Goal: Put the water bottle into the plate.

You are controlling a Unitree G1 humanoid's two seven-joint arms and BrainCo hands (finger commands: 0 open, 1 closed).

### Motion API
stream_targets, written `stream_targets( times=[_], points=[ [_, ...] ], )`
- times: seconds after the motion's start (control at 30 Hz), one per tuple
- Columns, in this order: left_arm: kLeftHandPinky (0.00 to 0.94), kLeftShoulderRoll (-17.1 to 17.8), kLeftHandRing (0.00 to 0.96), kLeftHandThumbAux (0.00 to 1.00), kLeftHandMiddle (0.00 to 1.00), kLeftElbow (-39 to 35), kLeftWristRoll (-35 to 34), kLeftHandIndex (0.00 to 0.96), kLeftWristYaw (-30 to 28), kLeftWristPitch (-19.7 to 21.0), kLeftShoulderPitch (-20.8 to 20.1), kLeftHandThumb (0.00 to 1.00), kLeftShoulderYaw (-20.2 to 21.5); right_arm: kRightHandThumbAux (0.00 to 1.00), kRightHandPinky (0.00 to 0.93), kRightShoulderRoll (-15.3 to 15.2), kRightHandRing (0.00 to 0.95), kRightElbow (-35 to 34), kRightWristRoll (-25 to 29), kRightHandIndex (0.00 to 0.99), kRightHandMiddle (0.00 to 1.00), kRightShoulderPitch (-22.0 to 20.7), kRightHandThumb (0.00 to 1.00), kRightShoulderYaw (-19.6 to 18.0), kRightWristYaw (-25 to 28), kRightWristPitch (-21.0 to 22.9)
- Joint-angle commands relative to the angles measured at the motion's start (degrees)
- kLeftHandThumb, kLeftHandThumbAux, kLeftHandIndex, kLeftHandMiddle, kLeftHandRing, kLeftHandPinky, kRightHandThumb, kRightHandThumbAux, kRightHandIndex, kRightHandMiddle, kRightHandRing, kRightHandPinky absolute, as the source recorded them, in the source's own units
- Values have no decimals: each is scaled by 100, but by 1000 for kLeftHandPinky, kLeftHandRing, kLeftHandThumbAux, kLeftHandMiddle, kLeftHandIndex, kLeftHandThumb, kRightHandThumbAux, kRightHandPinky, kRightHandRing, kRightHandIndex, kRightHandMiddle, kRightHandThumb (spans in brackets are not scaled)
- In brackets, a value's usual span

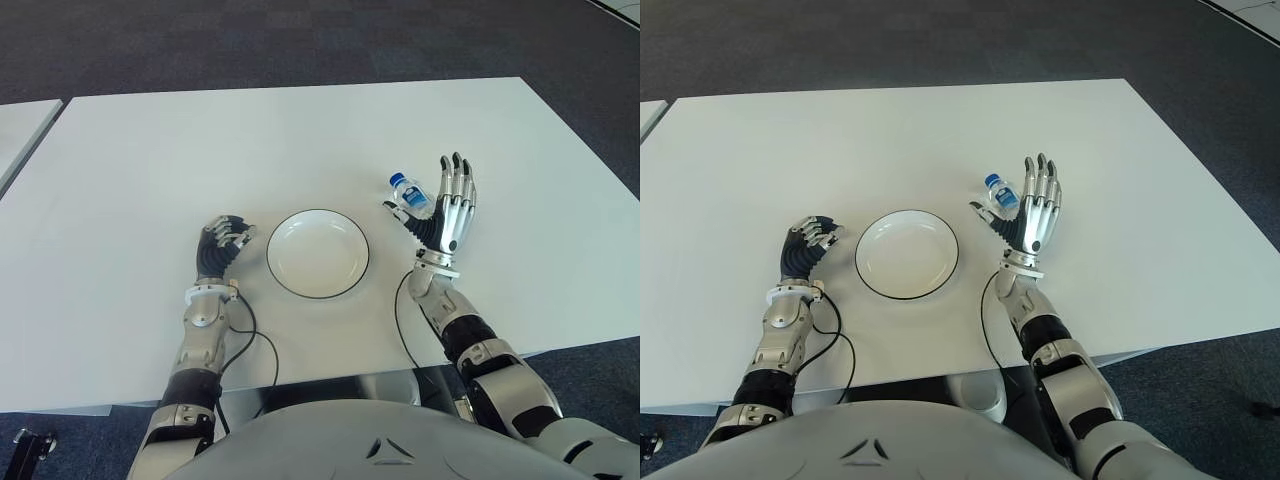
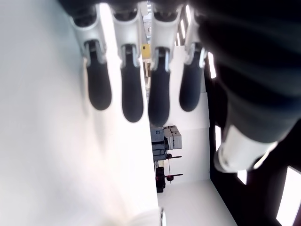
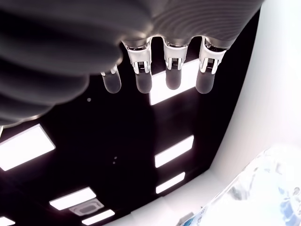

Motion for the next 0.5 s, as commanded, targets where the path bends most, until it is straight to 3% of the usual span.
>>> stream_targets(
  times=[0.03,0.5],
  points=[
    [449,-73,450,721,470,372,-59,428,-54,376,267,702,12,354,0,50,0,-142,269,0,0,-47,570,-74,803,392],
    [464,-97,460,721,477,322,-9,429,3,379,305,704,3,300,0,-308,0,-832,-151,0,0,-187,526,296,3110,2118]
  ],
)
